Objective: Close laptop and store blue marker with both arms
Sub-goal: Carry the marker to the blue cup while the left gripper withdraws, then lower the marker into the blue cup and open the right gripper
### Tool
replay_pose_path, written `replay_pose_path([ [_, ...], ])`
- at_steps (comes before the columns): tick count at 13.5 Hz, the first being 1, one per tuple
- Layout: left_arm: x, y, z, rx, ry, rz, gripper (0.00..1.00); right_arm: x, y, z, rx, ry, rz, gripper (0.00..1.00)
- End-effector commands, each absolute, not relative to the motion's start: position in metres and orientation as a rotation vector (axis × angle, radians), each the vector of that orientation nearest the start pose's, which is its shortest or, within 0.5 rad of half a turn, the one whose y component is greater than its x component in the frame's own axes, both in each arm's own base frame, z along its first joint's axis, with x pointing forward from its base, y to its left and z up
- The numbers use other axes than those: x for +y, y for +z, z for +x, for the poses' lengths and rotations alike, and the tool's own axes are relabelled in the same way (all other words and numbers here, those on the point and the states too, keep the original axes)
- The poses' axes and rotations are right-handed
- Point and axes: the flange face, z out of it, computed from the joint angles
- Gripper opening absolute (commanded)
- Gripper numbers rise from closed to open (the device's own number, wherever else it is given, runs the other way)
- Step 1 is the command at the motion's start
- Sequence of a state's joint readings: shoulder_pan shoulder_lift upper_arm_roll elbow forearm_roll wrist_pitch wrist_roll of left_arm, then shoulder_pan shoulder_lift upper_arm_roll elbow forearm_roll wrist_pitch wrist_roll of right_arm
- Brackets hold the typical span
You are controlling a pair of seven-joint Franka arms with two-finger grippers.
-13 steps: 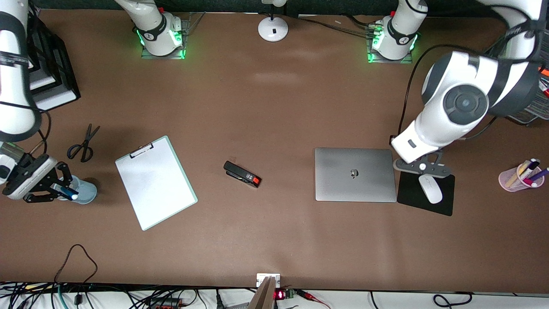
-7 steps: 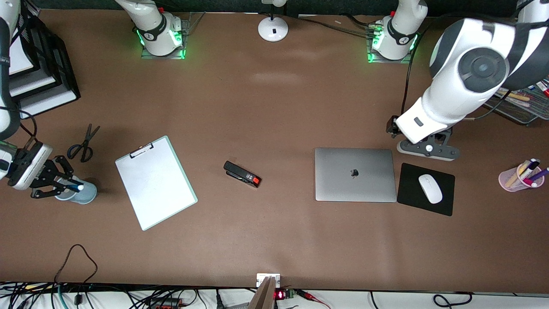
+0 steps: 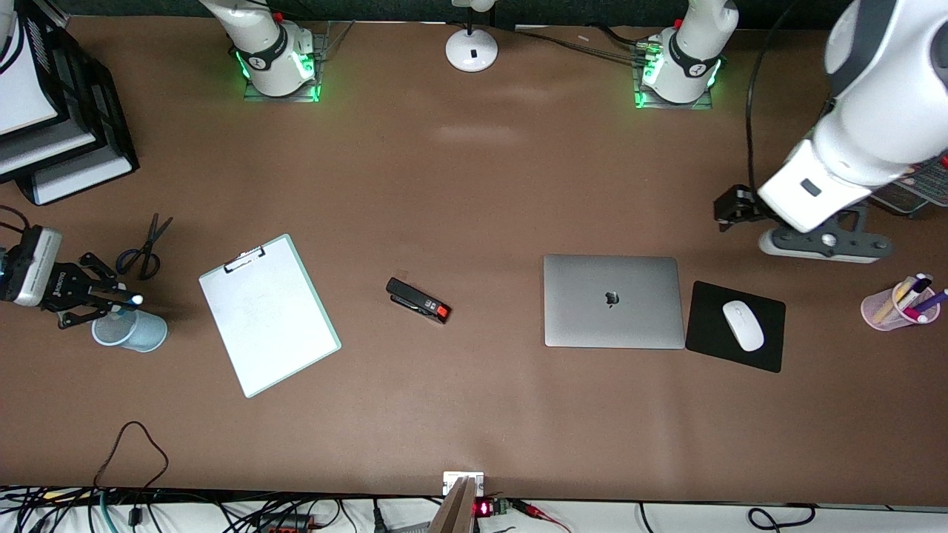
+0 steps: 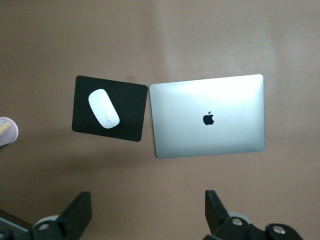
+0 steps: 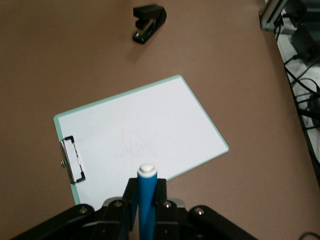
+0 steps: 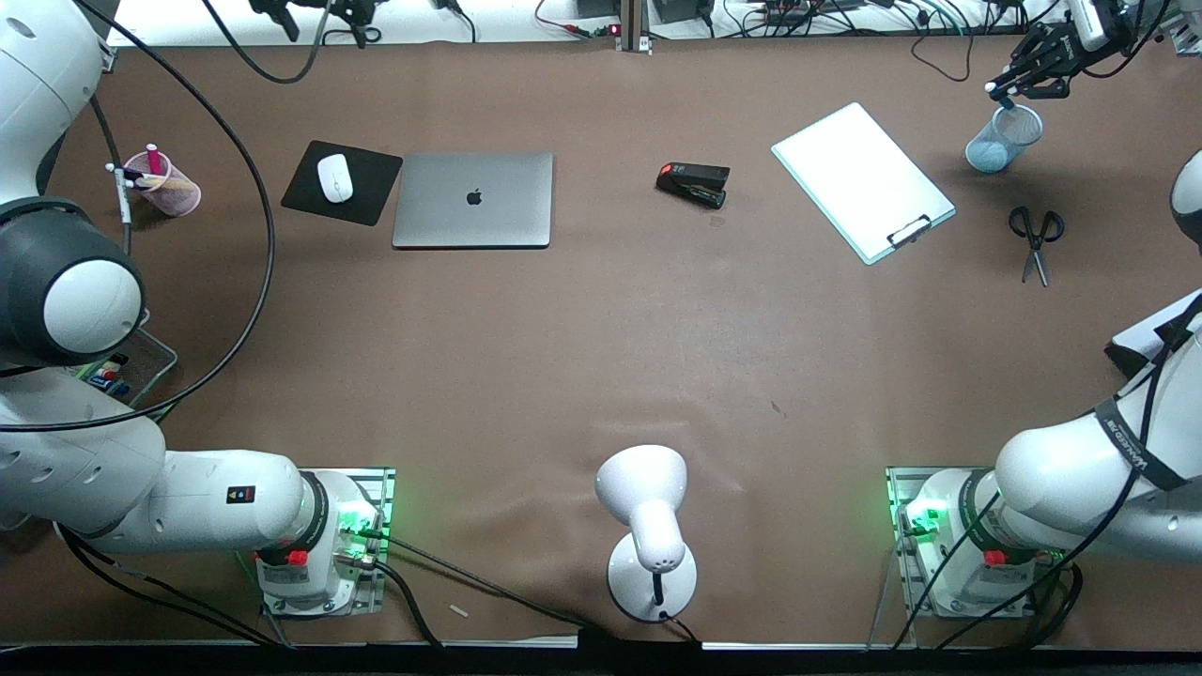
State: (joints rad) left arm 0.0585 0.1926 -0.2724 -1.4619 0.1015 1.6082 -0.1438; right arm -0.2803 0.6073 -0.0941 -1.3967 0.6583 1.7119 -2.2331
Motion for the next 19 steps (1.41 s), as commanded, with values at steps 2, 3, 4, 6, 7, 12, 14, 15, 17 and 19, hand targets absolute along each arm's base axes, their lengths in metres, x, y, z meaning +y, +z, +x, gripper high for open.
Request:
replay_pose_path([
  [2,-0.087,0.582,0.591,0.081,0.052,-3.096,1.0,-0.204,0.332,0.676,2.628,0.991,2.251,0.05],
  [3,-0.08,0.584,0.581,0.057,0.042,-3.095,1.0,-0.206,0.332,0.676,2.632,0.996,2.24,0.05],
  [4,-0.075,0.59,0.569,0.038,0.009,-3.126,1.0,-0.205,0.331,0.675,2.658,1.003,2.218,0.05],
  [6,-0.072,0.589,0.548,0.104,-0.079,-3.139,1.0,-0.209,0.328,0.673,2.663,1.01,2.216,0.05],
  [7,-0.054,0.586,0.546,0.101,-0.101,-3.14,1.0,-0.211,0.324,0.673,2.661,1.01,2.225,0.05],
  [12,-0.048,0.578,0.55,0.178,-0.053,-3.136,1.0,-0.229,0.319,0.67,2.62,1.017,2.253,0.05],
  [14,-0.048,0.584,0.551,0.174,-0.068,-3.135,1.0,-0.231,0.315,0.672,2.617,1.016,2.256,0.05],
  [15,-0.049,0.584,0.552,0.174,-0.065,-3.135,1.0,-0.234,0.313,0.672,2.612,1.016,2.261,0.05],
  [17,-0.052,0.584,0.554,0.181,-0.068,-3.135,1.0,-0.236,0.306,0.673,2.603,1.012,2.271,0.05],
  [19,-0.052,0.585,0.555,0.179,-0.072,-3.135,1.0,-0.238,0.298,0.673,2.593,1.01,2.284,0.05],
])
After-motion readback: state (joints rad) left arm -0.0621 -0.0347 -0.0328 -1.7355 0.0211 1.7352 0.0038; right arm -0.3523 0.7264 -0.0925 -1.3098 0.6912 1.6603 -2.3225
